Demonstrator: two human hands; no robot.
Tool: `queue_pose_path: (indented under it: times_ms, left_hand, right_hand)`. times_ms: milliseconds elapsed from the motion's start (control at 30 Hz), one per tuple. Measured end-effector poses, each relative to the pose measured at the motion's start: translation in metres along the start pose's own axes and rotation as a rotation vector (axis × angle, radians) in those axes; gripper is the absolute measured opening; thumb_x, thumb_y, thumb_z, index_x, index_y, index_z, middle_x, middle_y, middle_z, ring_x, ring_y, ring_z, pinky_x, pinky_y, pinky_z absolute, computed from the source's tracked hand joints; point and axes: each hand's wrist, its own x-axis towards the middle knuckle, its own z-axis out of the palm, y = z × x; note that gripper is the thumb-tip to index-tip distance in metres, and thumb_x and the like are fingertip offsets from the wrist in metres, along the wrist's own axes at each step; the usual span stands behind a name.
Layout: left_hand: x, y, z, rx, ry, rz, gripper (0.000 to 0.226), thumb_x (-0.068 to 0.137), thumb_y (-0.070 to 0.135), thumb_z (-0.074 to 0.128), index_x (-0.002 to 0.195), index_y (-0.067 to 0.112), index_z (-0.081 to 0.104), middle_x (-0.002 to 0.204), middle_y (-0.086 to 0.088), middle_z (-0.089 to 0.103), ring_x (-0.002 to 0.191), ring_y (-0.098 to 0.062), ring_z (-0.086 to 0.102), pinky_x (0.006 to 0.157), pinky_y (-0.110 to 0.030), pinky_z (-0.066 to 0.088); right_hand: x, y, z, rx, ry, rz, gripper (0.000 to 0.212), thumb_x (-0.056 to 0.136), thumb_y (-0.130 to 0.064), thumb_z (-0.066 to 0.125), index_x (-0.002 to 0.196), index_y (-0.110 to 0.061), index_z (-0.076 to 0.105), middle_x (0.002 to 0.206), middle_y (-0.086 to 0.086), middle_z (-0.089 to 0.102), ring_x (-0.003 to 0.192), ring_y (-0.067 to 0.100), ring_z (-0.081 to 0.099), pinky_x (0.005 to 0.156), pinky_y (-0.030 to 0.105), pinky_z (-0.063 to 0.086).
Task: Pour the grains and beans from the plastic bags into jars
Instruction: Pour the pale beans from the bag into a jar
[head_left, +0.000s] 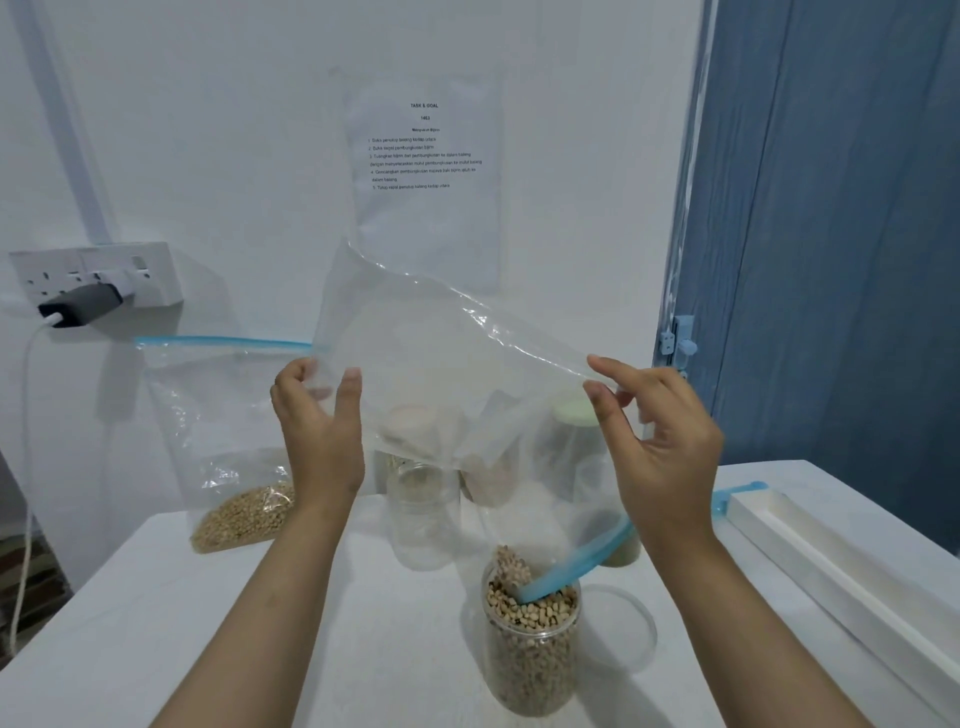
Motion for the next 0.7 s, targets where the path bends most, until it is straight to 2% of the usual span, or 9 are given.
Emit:
queue_pose_path:
  times_ms: [67,133,233,367,533,700]
  left_hand:
    - [-0.003,-0.004,-0.002,-0.016,0.008,0.037,0.047,0.094,0.036,0.056,0.131,0.011,0.043,0.13,0.004,0.044,0.108,-0.011,0.05,0.099,-0.043,0.046]
    - [-0.002,-0.008,-0.005,-0.016,0.022,0.07,0.035,0.1,0.025,0.055,0.132,0.012,0.045,0.132,0.002,0.049,0.106,-0.007,0.052,0.098,-0.048,0.049]
    - [0.008,-0.007,-0.011,-0.014,0.067,0.114,0.034,0.102,0.026,0.051,0.134,0.016,0.045,0.12,0.005,0.052,0.094,0.004,0.053,0.092,-0.048,0.053]
    - [0.022,0.002,-0.014,-0.012,0.062,0.157,0.032,0.102,0.021,0.053,0.133,0.018,0.045,0.099,0.017,0.055,0.087,0.01,0.052,0.088,-0.03,0.05]
    - [0.036,0.013,-0.014,-0.046,0.073,0.182,0.029,0.101,0.021,0.054,0.128,0.02,0.047,0.096,0.017,0.057,0.085,0.006,0.053,0.082,-0.021,0.046]
    - [0.051,0.026,-0.016,-0.042,0.07,0.222,0.028,0.1,0.021,0.056,0.127,0.018,0.046,0.101,0.007,0.059,0.087,0.0,0.053,0.077,-0.02,0.044]
  right_hand:
    - [0.0,0.0,0.001,-0.001,0.005,0.007,0.027,0.091,-0.017,0.071,0.116,-0.027,0.066,0.09,0.003,0.066,0.084,-0.001,0.058,0.068,0.021,0.05]
    - [0.0,0.0,0.002,-0.007,0.009,0.019,0.027,0.091,-0.018,0.071,0.115,-0.028,0.066,0.089,0.002,0.065,0.084,0.0,0.058,0.068,0.02,0.049]
    - [0.001,0.001,0.002,-0.014,0.003,0.058,0.027,0.091,-0.018,0.072,0.115,-0.028,0.066,0.089,-0.002,0.064,0.084,0.0,0.058,0.07,0.016,0.047]
    - [0.002,0.001,0.003,-0.016,-0.001,0.074,0.026,0.092,-0.018,0.072,0.115,-0.028,0.067,0.088,-0.004,0.063,0.082,-0.001,0.058,0.069,0.012,0.045]
    - [0.006,0.0,0.004,-0.004,0.009,0.09,0.024,0.092,-0.017,0.073,0.113,-0.028,0.068,0.084,-0.004,0.06,0.078,-0.001,0.056,0.064,0.011,0.038]
    - [0.005,0.001,0.006,0.011,0.002,0.105,0.022,0.092,-0.018,0.072,0.113,-0.026,0.069,0.082,-0.002,0.061,0.078,0.001,0.056,0.064,0.014,0.038]
